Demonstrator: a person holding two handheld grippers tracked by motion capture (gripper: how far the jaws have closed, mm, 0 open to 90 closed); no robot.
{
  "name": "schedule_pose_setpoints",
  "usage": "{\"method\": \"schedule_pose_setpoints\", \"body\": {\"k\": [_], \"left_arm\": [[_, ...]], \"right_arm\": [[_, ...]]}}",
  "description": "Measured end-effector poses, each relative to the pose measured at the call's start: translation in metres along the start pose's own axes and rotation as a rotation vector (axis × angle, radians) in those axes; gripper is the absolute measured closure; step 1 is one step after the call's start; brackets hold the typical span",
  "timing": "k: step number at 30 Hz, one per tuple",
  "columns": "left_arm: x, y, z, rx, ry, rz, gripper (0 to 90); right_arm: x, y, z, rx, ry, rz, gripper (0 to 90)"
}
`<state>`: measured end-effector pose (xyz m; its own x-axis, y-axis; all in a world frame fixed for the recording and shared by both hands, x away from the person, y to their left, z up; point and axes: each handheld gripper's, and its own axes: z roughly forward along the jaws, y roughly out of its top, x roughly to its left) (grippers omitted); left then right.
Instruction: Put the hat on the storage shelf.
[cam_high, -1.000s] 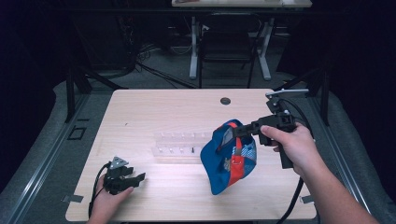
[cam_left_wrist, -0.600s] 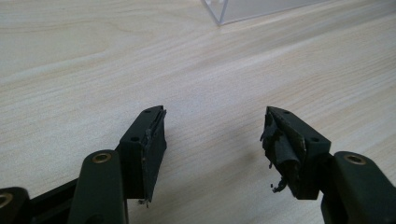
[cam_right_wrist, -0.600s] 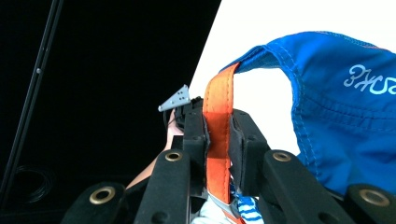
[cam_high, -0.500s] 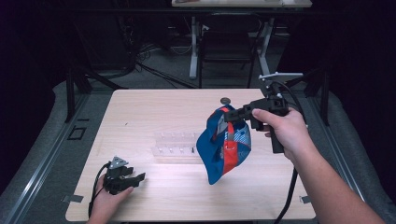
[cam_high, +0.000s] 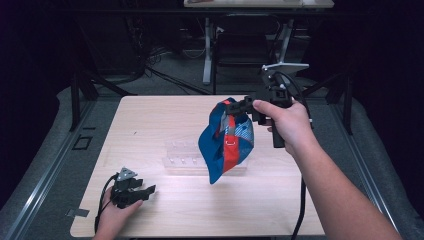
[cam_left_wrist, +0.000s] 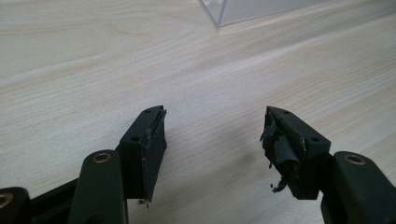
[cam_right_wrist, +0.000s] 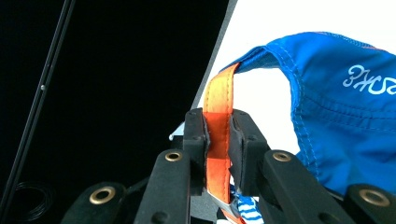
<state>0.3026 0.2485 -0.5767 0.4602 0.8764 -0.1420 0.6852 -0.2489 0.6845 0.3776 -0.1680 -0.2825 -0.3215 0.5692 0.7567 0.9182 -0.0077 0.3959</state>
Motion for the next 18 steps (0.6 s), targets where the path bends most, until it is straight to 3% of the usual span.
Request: {"method": "schedule_pose_setpoints", "body": {"k": [9, 18], "left_arm": [[0.001, 0.000, 0.000, 0.001, -0.003, 0.000, 39.2], [0.001, 0.001, 0.000, -0.001, -0.004, 0.000, 39.2]], "right_arm": [[0.000, 0.012, 0.014, -0.028, 0.004, 0.016, 78.0], [-0.009, 0.026, 0.024, -0.084, -0.010, 0.044, 78.0]]}}
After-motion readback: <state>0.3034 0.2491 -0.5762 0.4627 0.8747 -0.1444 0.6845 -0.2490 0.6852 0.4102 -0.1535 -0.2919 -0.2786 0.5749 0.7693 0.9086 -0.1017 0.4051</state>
